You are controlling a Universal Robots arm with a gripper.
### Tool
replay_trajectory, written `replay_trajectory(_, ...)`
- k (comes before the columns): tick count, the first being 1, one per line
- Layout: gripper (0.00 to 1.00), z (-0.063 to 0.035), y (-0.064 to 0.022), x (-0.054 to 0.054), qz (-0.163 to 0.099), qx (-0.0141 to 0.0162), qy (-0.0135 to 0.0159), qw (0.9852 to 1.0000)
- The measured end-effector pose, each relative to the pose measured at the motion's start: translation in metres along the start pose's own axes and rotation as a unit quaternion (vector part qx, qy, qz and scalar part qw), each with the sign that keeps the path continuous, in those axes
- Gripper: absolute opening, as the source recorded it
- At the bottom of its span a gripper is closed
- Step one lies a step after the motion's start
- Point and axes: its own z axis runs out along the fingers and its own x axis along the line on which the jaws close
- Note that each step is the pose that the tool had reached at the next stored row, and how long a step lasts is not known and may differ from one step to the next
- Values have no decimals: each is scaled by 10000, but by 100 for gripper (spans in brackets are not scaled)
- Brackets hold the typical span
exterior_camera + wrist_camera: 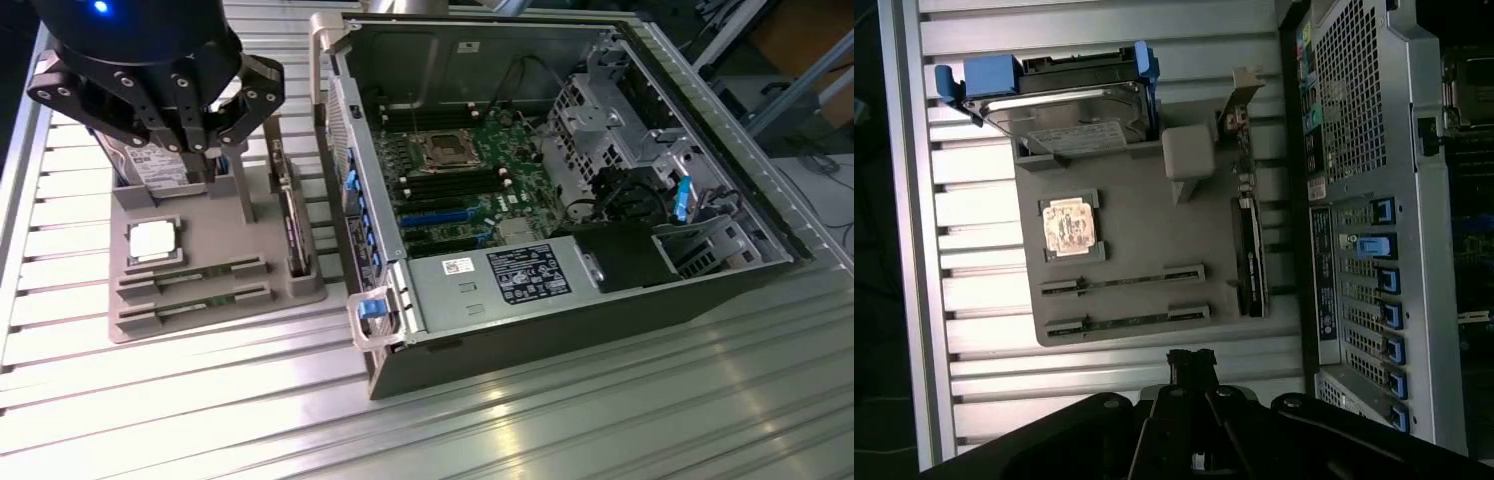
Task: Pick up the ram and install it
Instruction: 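Reach for the ram, then pick up the ram and move it above insertion slot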
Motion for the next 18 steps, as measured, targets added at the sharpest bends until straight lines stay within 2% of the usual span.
replay_trajectory(4, 10, 0, 0, 0, -21, 0, 1, 10000)
replay_trajectory(6, 10, 2, 0, 0, -333, -7, 16, 9994)
replay_trajectory(8, 10, 7, -1, 0, -733, -17, 35, 9973)
replay_trajectory(10, 10, 10, -1, 0, -957, -23, 45, 9954)
replay_trajectory(12, 10, 15, -1, 0, -1274, -31, 60, 9918)
replay_trajectory(13, 10, 18, -1, 0, -1482, -36, 69, 9889)
replay_trajectory(15, 10, 22, -1, 0, -1696, -41, 80, 9855)
replay_trajectory(16, 10, 27, -1, 1, -1929, -47, 91, 9812)
replay_trajectory(17, 10, 30, -2, 1, -2092, -50, 98, 9778)
replay_trajectory(18, 10, 36, -2, 1, -2365, -57, 111, 9716)
